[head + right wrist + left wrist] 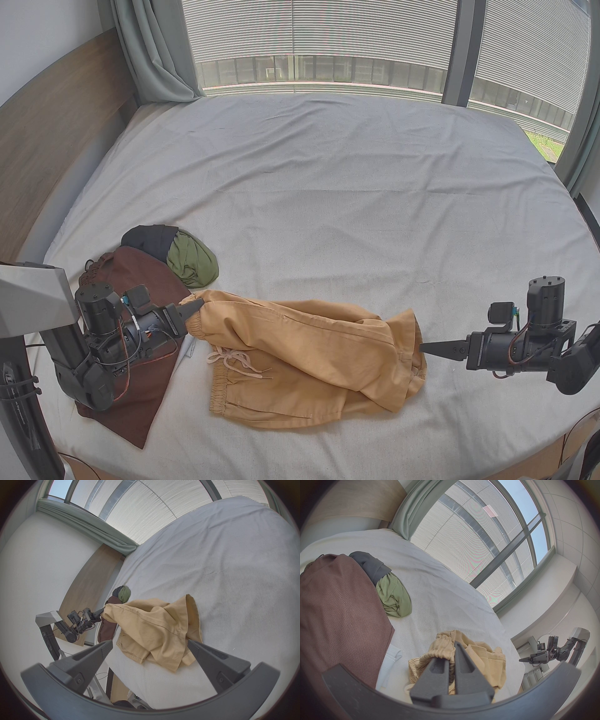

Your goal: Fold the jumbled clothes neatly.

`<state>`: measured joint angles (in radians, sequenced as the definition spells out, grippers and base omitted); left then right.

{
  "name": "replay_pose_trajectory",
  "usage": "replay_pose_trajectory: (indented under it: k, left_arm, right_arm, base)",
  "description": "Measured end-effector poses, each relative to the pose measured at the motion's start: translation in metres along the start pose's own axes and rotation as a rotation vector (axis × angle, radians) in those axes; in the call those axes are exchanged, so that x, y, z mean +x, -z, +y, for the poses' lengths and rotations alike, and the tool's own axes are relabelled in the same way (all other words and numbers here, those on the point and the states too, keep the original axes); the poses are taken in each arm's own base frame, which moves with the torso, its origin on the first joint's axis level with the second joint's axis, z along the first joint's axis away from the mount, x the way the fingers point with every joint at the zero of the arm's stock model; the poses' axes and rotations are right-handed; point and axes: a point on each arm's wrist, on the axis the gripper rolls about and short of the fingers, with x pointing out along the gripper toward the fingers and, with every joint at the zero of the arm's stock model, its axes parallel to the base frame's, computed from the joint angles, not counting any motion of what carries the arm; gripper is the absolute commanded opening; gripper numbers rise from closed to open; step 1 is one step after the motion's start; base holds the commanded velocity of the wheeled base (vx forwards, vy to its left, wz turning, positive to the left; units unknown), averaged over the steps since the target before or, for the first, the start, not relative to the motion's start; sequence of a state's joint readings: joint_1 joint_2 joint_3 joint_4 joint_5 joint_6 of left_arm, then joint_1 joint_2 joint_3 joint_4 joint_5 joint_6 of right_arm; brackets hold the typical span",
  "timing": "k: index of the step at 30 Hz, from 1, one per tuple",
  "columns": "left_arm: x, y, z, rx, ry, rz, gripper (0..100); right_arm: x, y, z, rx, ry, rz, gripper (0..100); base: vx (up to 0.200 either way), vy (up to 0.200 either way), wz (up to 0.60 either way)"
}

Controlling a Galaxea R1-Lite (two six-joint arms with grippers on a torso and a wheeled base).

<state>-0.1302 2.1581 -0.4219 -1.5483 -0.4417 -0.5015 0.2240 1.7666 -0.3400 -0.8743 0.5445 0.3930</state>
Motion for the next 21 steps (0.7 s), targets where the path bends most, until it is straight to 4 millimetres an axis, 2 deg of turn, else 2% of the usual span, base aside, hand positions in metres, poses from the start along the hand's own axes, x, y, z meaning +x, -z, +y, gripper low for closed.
replay_pose_trajectory:
  k: [21]
  left_arm:
    - [0.000, -0.001, 0.001, 0.000, -0.004, -0.005, 0]
  right_arm:
    - [0.039, 0.012, -0.030, 0.130, -0.011, -0.020, 100]
  base:
    - [0.000, 0.000, 0.00]
